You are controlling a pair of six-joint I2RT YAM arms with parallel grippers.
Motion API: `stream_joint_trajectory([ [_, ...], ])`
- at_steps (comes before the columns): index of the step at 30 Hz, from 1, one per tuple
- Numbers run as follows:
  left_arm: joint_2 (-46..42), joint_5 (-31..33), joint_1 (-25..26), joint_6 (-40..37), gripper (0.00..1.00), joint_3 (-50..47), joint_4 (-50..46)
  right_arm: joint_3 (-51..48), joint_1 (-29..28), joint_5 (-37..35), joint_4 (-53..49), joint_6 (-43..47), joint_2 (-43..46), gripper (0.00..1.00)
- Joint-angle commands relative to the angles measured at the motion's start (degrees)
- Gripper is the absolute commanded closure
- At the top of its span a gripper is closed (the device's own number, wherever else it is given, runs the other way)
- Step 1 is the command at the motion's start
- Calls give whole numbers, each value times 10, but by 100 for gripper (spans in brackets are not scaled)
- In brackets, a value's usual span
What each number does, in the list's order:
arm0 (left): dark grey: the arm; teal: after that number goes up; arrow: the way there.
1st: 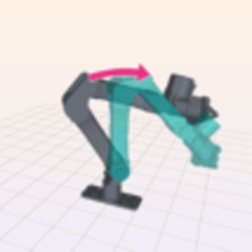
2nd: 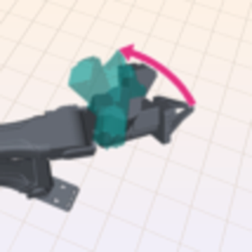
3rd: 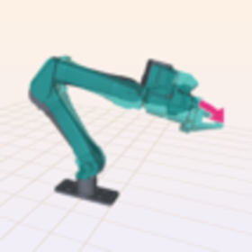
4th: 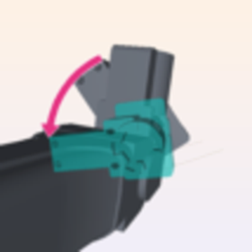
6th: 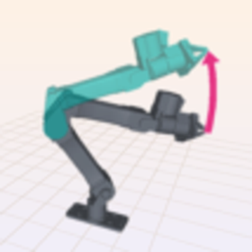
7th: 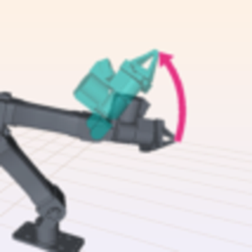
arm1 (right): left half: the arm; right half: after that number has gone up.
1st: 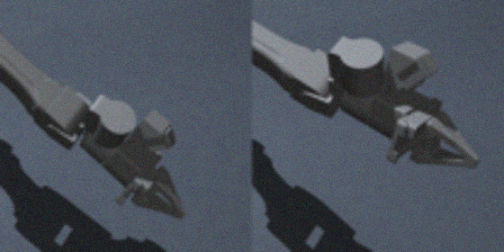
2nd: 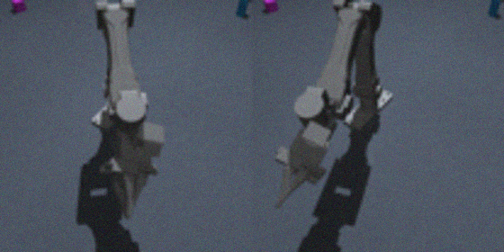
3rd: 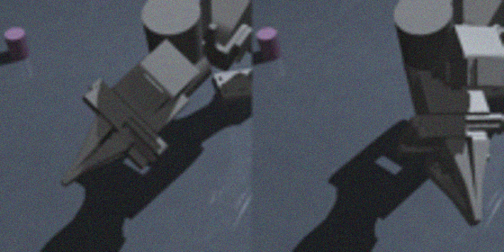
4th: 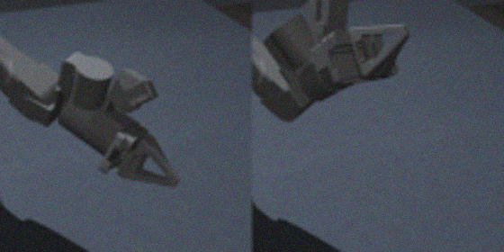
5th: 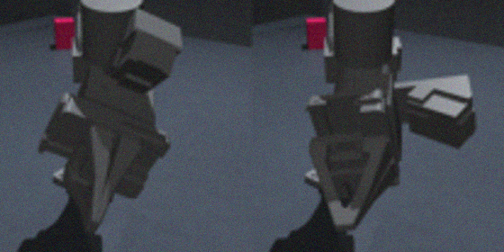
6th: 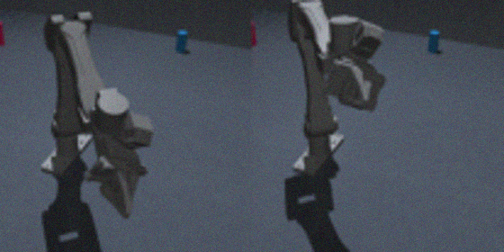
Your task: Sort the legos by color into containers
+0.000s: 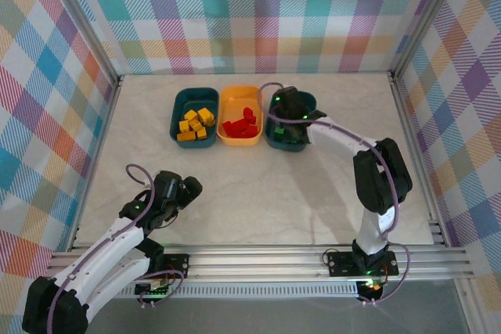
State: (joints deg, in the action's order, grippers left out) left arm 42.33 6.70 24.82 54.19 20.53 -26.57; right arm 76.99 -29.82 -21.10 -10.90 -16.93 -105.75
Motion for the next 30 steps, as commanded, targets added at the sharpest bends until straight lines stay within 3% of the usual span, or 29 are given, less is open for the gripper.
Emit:
stream_joint_trajectory([
  [1, 9, -12, -6, -18, 0, 8, 10, 23, 14, 46, -37, -10, -34, 57],
  [5, 24, -19, -6, -26, 0, 18, 6, 51, 37, 67, -63, -14, -57, 52],
  [7, 30, -20, -6, -28, 0, 21, 5, 52, 38, 64, -66, -16, -53, 37],
  [9, 34, -22, -6, -29, 0, 21, 7, 42, 38, 56, -62, -20, -35, 29],
  [18, 26, -5, -6, -102, 0, 89, -14, -134, 9, 48, 31, -24, 182, 15],
  [22, 11, 14, -5, -140, 0, 169, -35, -199, -45, 56, 58, 32, 292, 0],
  [26, -18, 91, -2, -90, 0, 217, -34, -229, -123, 19, 77, 105, 377, 0],
  [30, -28, 157, 0, -63, 0, 213, 13, -305, -132, 2, 192, 95, 412, 0],
])
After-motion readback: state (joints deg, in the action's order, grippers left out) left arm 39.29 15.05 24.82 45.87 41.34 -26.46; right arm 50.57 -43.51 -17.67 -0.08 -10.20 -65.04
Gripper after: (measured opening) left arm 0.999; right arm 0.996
